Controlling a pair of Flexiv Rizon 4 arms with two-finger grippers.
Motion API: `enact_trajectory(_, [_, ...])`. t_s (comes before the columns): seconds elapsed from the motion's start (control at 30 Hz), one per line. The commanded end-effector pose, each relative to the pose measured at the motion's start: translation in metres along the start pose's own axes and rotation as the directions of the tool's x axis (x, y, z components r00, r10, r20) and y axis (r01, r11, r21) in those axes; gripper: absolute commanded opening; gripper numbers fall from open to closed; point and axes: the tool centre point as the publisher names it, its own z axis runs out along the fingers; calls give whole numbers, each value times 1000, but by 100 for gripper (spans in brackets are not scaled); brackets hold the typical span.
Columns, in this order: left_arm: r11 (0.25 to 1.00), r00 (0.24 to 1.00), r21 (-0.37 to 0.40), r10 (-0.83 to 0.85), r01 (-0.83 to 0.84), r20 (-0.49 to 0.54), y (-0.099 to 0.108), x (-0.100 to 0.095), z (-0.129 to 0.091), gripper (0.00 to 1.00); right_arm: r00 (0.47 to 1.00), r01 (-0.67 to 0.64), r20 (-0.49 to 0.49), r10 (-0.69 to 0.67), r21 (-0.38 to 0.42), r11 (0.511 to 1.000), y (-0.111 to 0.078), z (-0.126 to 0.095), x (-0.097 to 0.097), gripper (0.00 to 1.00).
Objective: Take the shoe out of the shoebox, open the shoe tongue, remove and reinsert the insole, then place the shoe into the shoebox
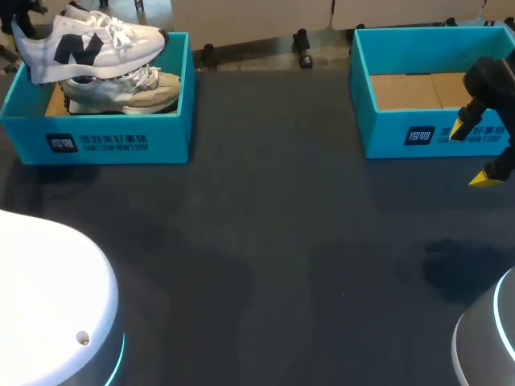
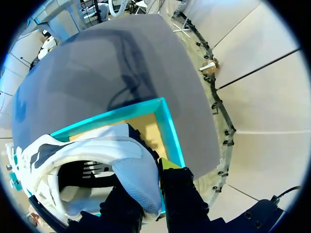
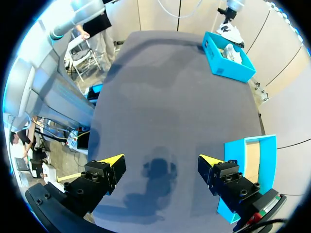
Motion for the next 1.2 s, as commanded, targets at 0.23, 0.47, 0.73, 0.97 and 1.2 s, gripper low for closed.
enact_trajectory(0.23, [1000,1000,5,-24,24,-16,-13,-4,-1,0,1000,0,-2,0,2,1000,0,1,-1,100])
enact_trajectory(0.47, [998,998,-41,-53,52,-23,-44,-22,-12,0,1000,0,-2,0,2,1000,0,1,-1,100])
enact_trajectory(0.73, [996,996,-52,-77,74,-52,-80,-52,-29,0,1000,0,-2,0,2,1000,0,1,-1,100])
enact_trajectory(0.97, [996,992,-55,-79,74,-103,-106,-86,-31,0,1000,0,-2,0,2,1000,0,1,-1,100])
enact_trajectory(1.2, [996,992,-60,-74,68,-99,-122,-111,-34,0,1000,0,-2,0,2,1000,0,1,-1,100])
